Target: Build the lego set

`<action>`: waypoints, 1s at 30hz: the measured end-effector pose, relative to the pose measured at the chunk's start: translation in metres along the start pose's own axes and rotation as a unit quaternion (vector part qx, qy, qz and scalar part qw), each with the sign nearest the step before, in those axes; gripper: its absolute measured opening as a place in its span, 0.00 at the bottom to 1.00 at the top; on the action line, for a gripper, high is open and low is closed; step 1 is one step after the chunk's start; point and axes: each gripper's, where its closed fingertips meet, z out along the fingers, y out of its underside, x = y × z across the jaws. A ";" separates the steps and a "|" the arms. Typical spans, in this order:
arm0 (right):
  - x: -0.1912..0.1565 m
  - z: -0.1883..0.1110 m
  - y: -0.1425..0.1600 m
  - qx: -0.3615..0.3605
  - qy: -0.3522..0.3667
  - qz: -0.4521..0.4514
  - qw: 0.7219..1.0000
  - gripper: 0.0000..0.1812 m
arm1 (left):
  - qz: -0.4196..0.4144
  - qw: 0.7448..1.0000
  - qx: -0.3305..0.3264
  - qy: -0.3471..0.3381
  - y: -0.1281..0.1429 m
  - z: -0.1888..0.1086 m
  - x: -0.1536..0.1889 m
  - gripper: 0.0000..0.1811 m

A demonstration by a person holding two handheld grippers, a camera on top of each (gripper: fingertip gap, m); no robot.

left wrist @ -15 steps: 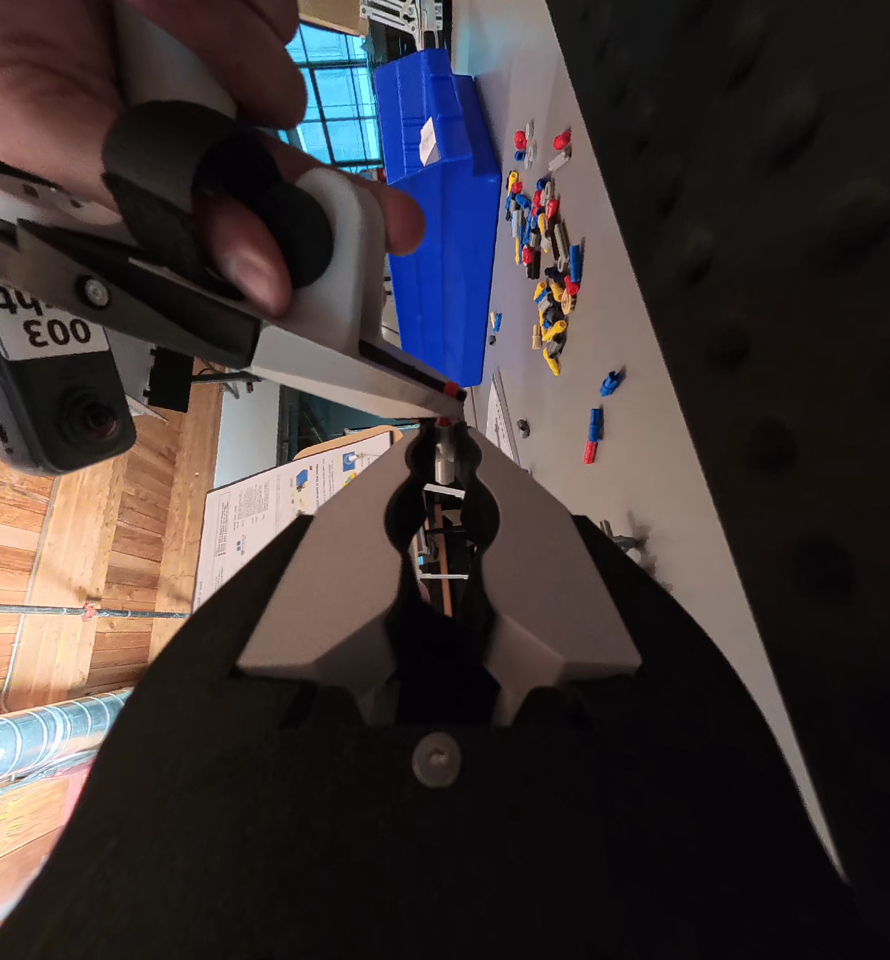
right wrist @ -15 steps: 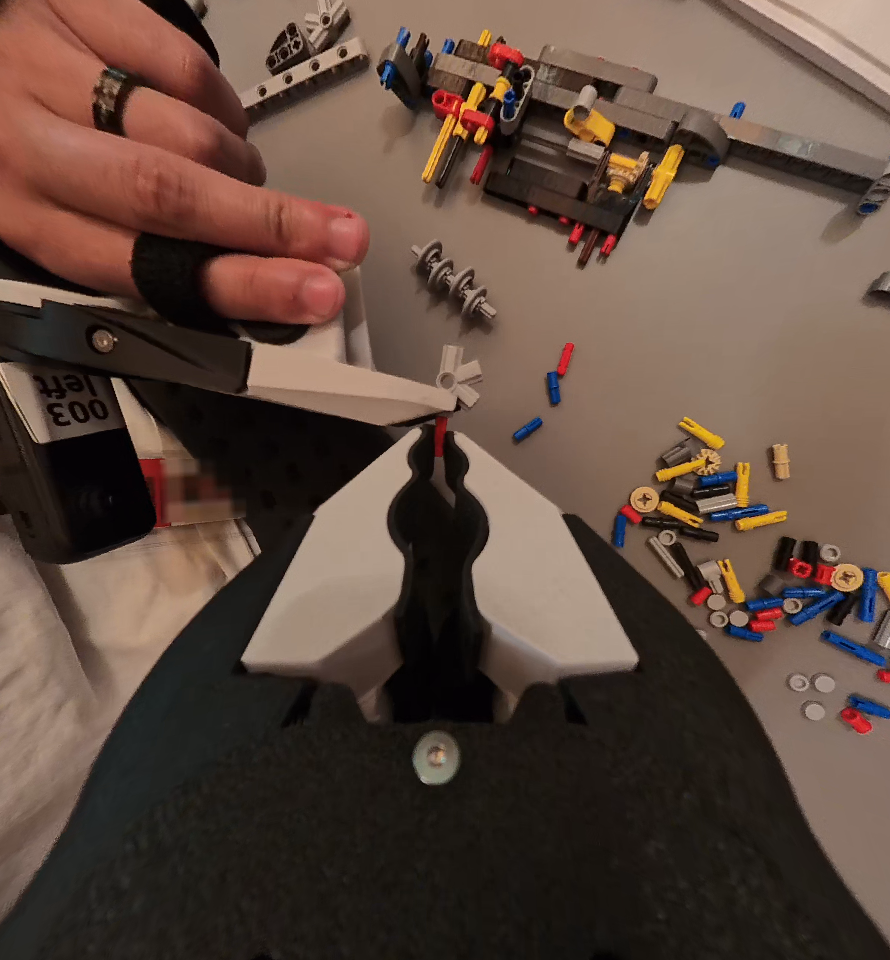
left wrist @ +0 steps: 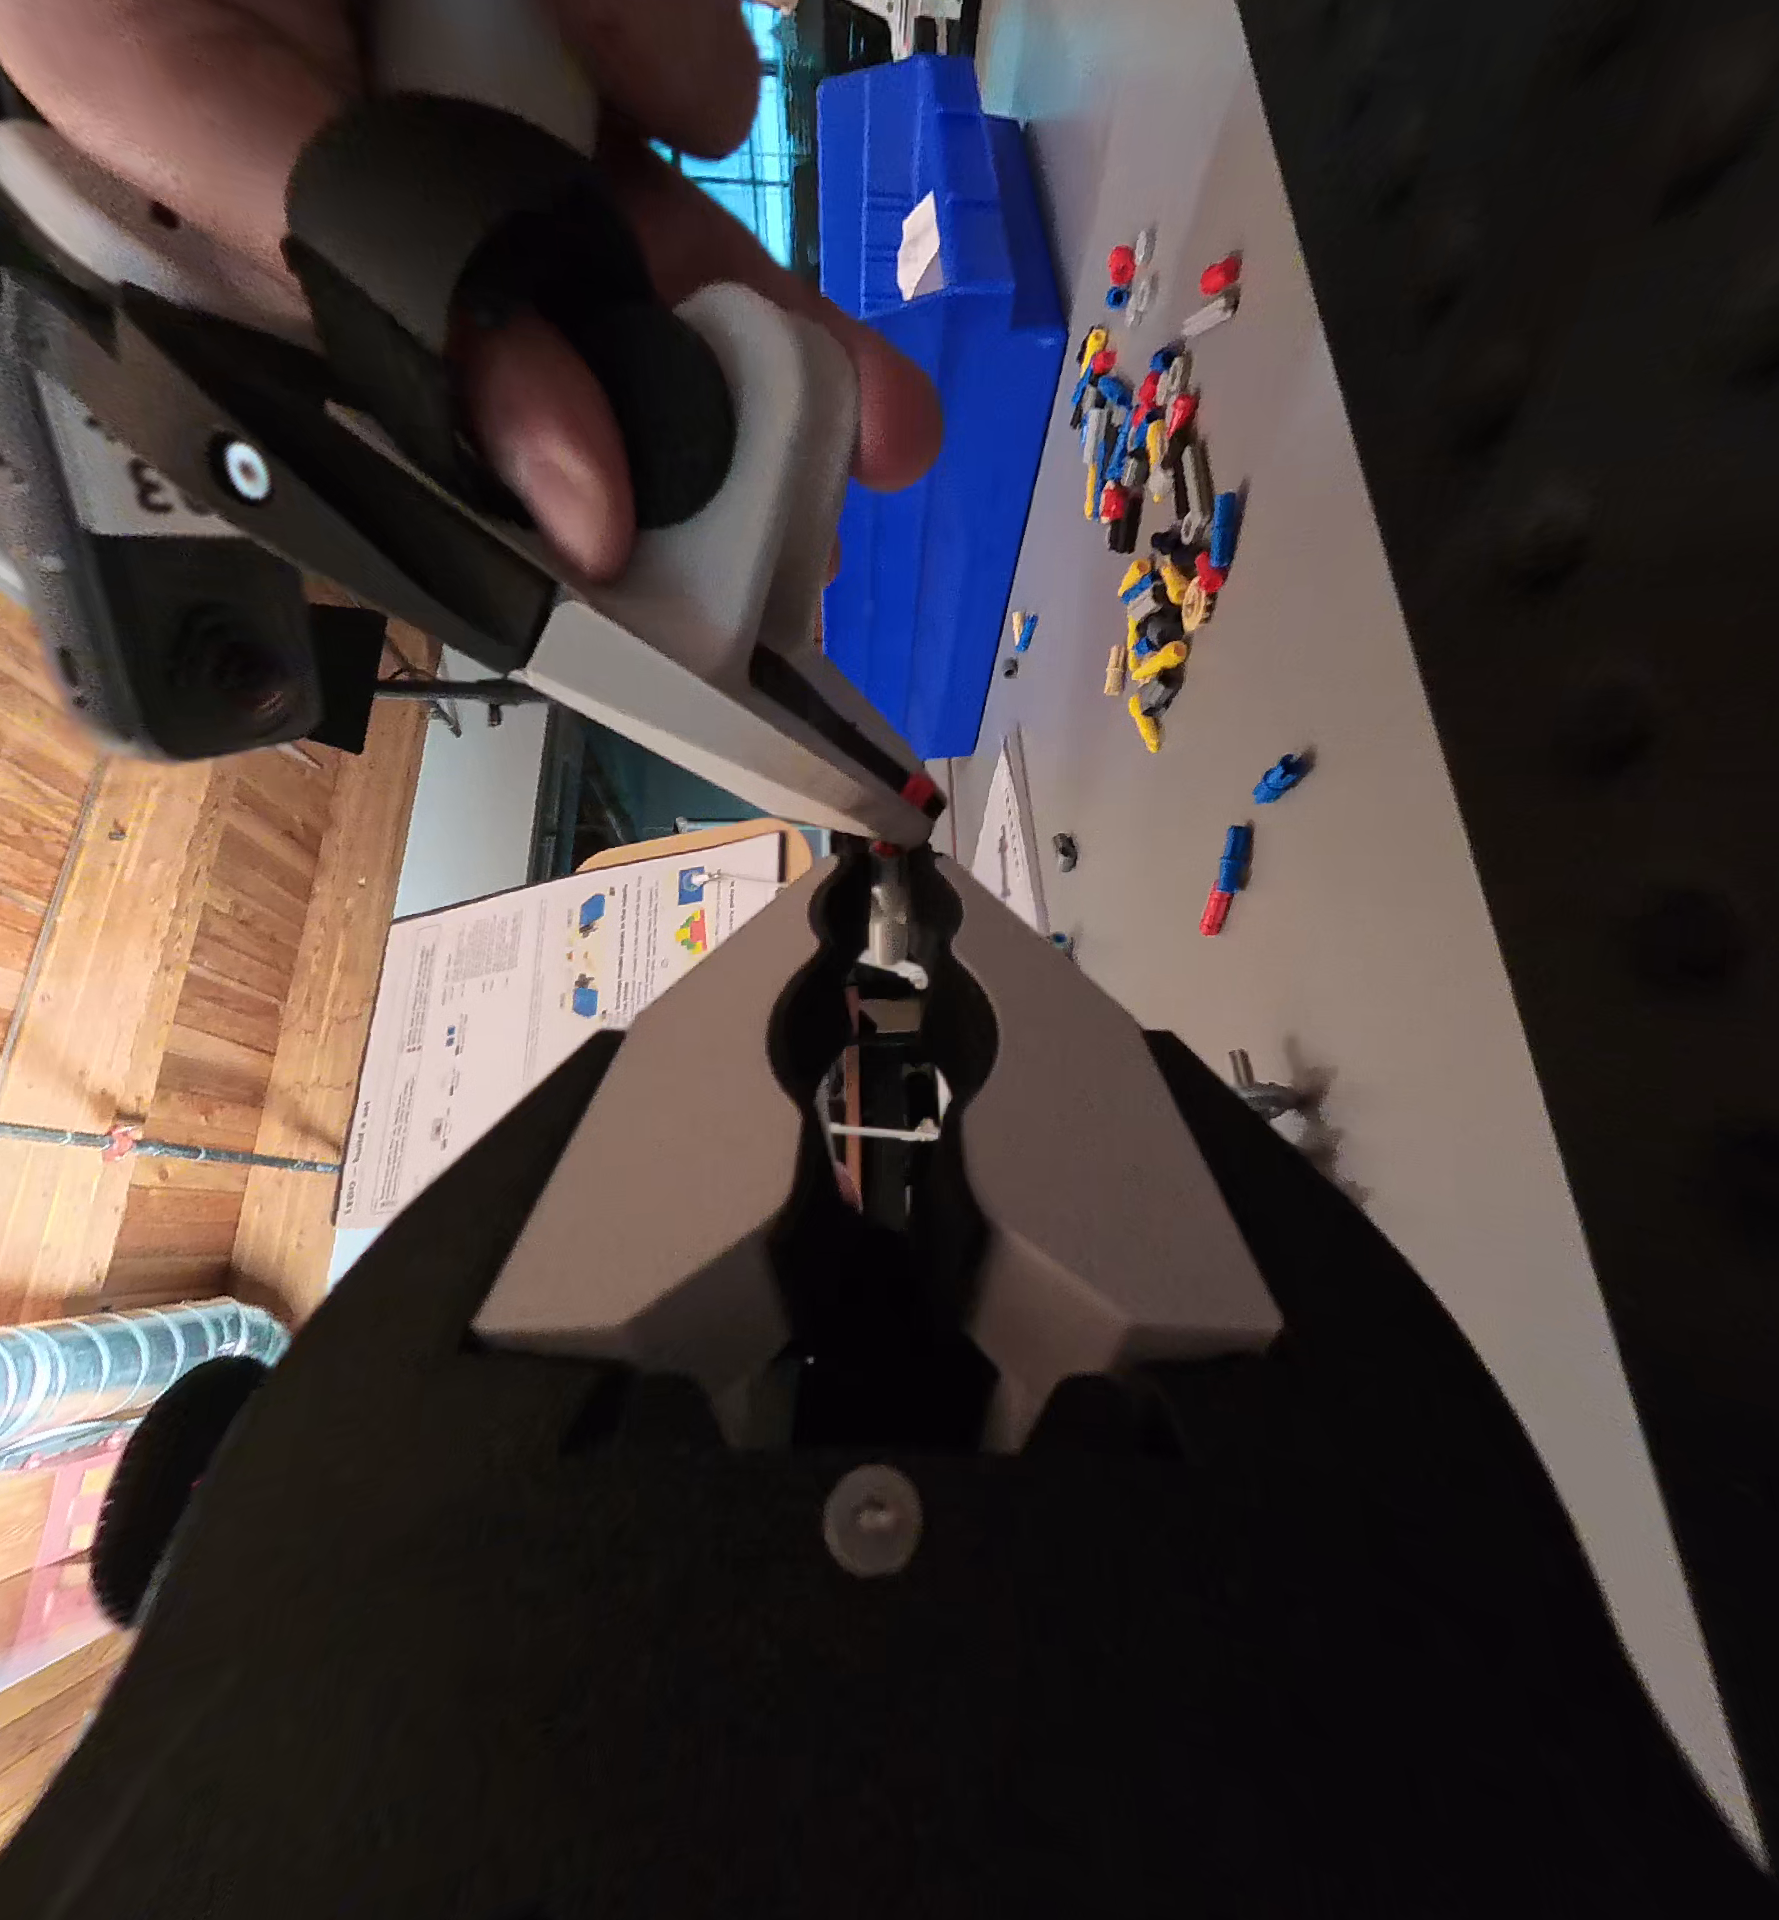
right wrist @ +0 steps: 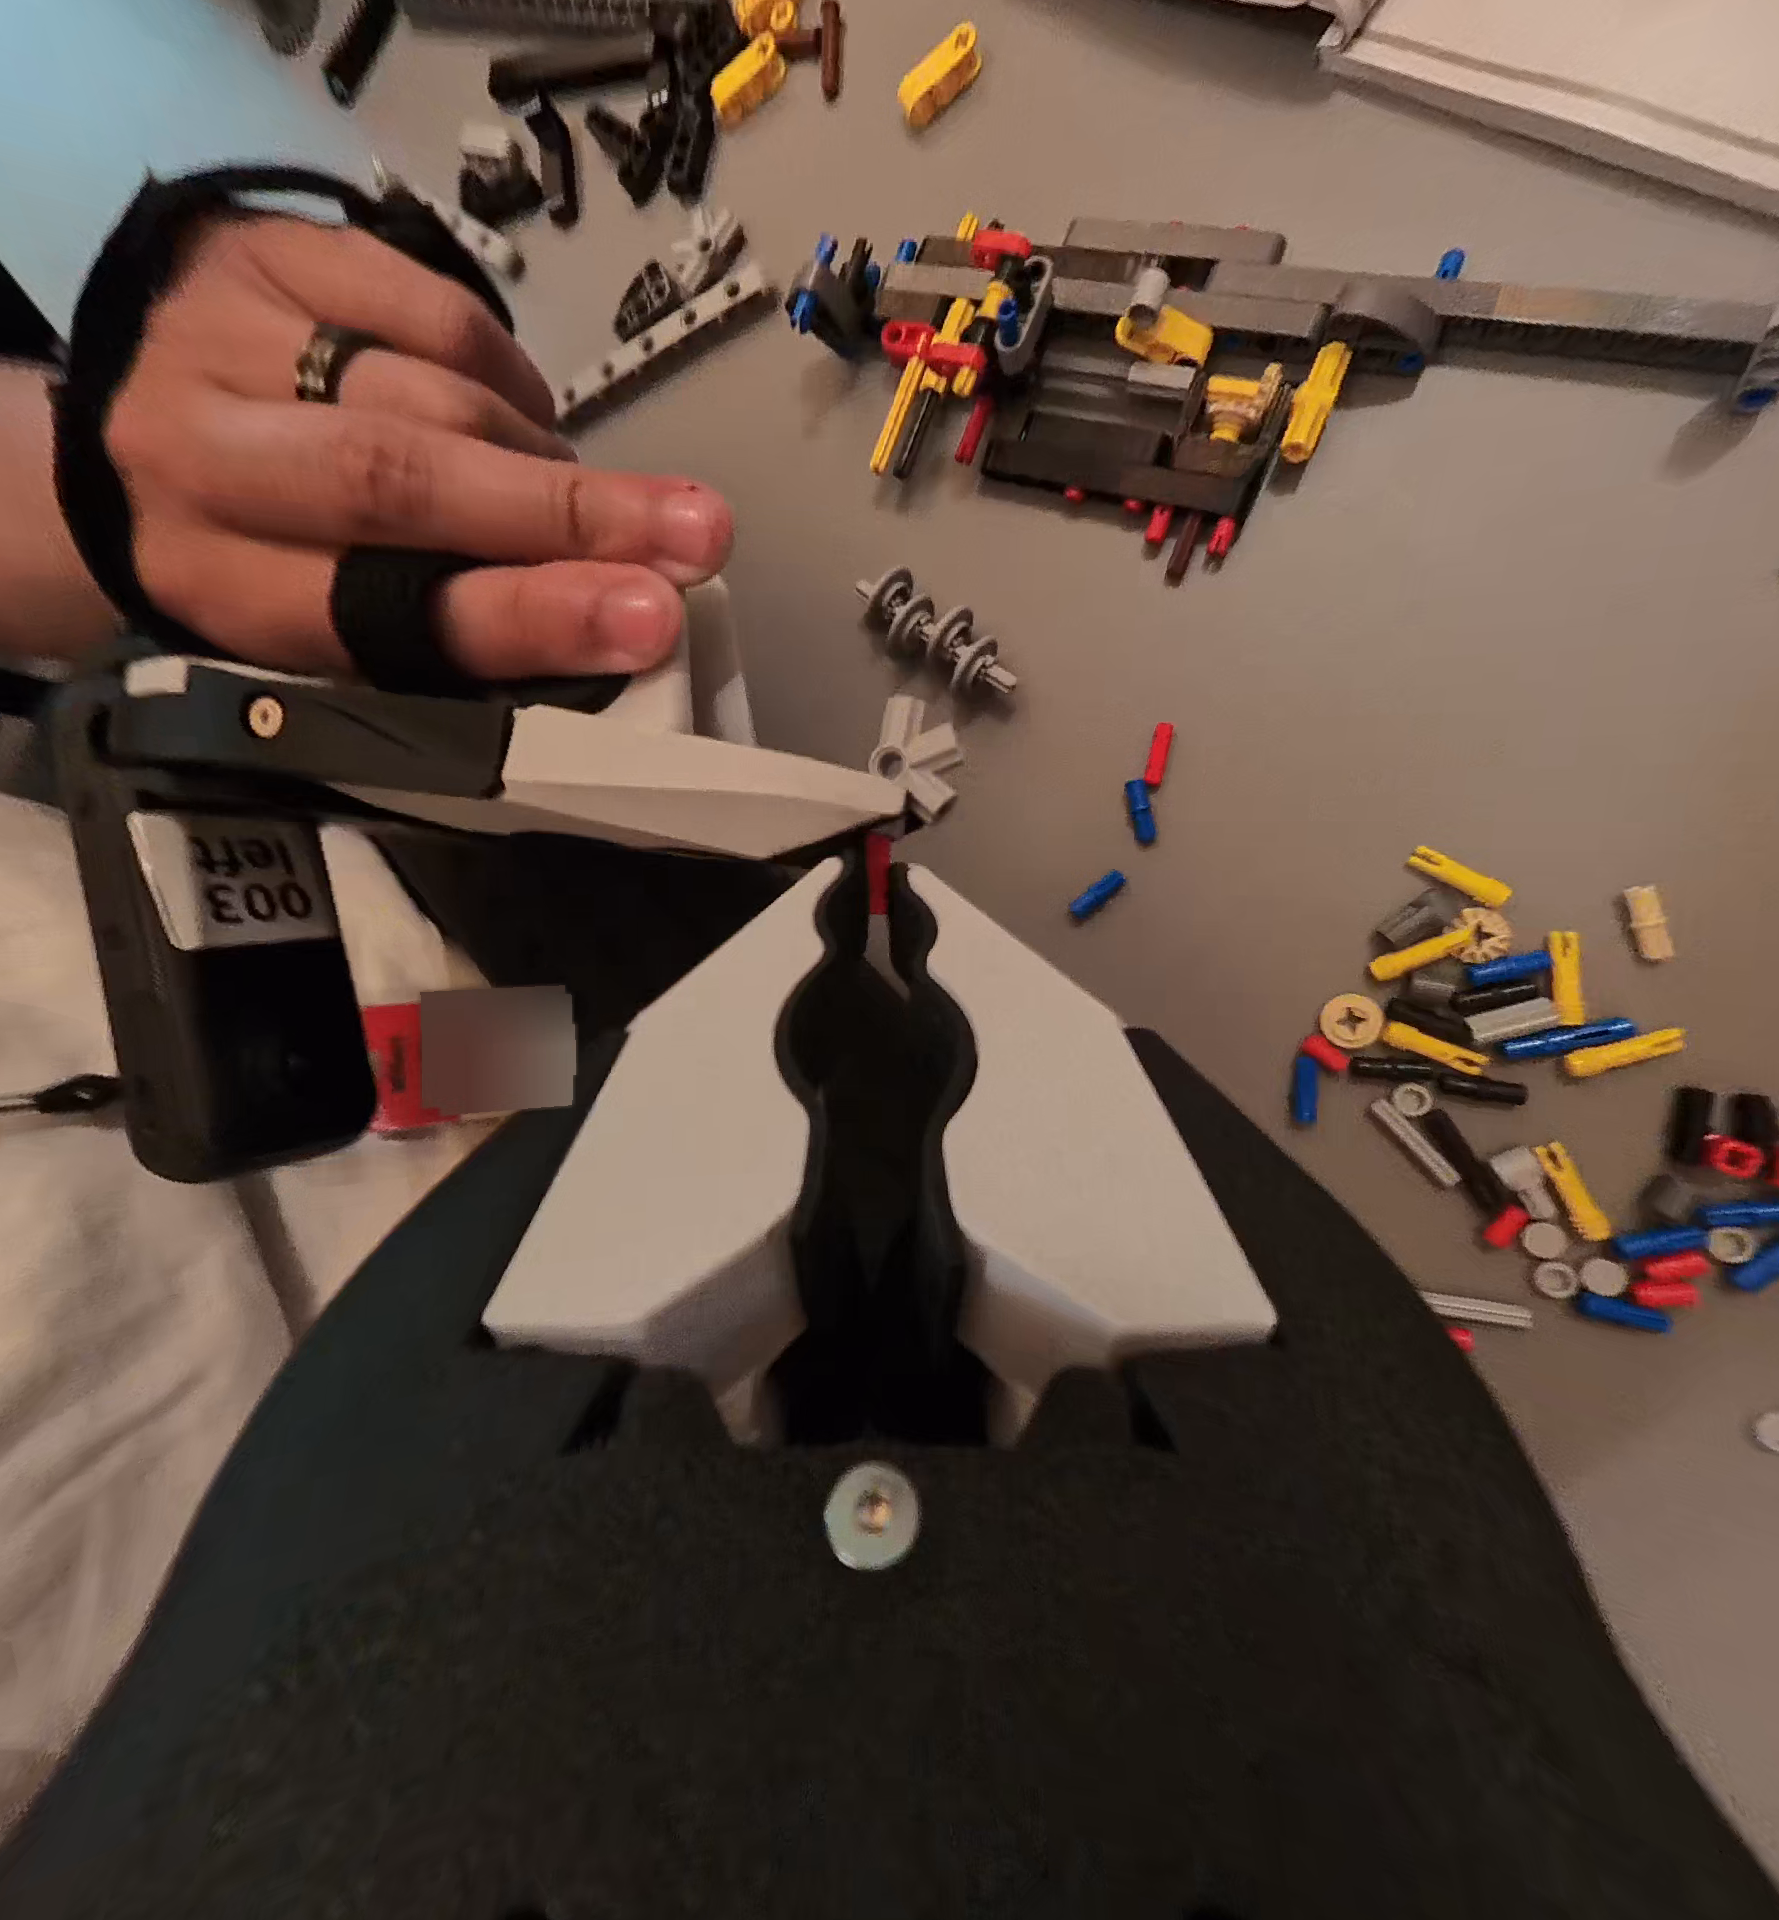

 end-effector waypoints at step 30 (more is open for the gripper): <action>-0.007 -0.016 -0.018 0.172 -0.132 -0.063 0.974 0.01 | -0.246 0.966 0.069 0.043 0.000 -0.006 -0.023 0.03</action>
